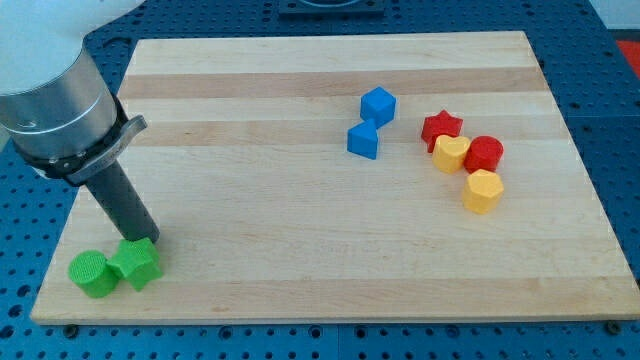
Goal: Point your arm at center
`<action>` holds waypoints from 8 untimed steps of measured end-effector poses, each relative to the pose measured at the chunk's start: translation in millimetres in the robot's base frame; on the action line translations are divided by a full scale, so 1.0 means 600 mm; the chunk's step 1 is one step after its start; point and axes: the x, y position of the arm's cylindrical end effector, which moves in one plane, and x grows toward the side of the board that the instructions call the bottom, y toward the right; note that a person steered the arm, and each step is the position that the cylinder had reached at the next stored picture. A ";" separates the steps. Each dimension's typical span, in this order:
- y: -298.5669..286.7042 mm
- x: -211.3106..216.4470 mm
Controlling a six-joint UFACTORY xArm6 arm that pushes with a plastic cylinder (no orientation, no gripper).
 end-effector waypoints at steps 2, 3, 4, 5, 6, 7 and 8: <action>-0.001 0.017; -0.002 0.022; -0.002 0.023; -0.004 -0.006; -0.005 -0.069; -0.005 -0.084; -0.003 -0.118</action>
